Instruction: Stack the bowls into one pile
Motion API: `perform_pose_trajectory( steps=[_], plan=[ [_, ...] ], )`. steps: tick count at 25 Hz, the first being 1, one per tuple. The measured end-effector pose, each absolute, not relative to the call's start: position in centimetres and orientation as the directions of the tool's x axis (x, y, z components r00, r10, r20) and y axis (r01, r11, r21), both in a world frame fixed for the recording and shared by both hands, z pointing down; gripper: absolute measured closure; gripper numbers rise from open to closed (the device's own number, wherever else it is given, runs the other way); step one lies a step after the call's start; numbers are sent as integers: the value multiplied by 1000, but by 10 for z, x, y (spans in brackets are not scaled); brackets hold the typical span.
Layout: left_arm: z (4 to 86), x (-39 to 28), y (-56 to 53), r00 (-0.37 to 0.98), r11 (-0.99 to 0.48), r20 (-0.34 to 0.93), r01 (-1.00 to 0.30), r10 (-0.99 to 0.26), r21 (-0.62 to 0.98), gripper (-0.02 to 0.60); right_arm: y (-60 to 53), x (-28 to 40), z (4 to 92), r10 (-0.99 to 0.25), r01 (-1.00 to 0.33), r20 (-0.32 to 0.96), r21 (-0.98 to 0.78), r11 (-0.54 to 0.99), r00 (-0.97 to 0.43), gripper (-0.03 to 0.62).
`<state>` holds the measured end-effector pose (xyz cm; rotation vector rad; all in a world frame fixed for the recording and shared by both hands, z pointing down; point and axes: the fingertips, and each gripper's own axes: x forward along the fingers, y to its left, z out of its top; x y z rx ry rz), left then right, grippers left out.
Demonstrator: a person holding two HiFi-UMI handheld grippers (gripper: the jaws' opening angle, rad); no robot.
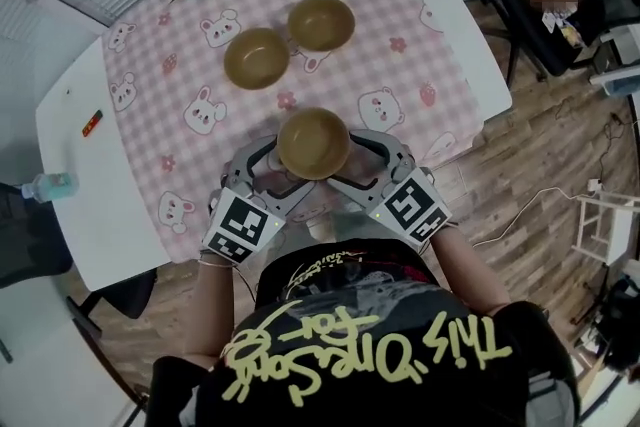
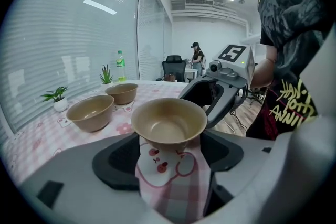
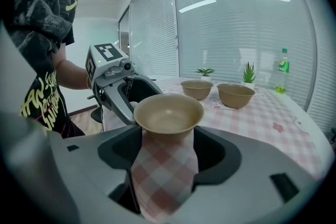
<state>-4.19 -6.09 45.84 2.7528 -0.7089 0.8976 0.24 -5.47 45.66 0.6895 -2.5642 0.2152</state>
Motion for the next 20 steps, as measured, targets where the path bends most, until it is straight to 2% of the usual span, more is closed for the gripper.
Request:
perform_pose_trajectory(
  steps=[10,20],
  plan=[
    [443,-41,-59,668,-806,558,-592,-492,-2,222,-58,2,439,-373,-412,454,13,911,-809,284],
    [406,-35,-74,648,-775,521,-630,-556,-44,218,-74,7,402,-360,-373,401,46,927,-842,284]
  ],
)
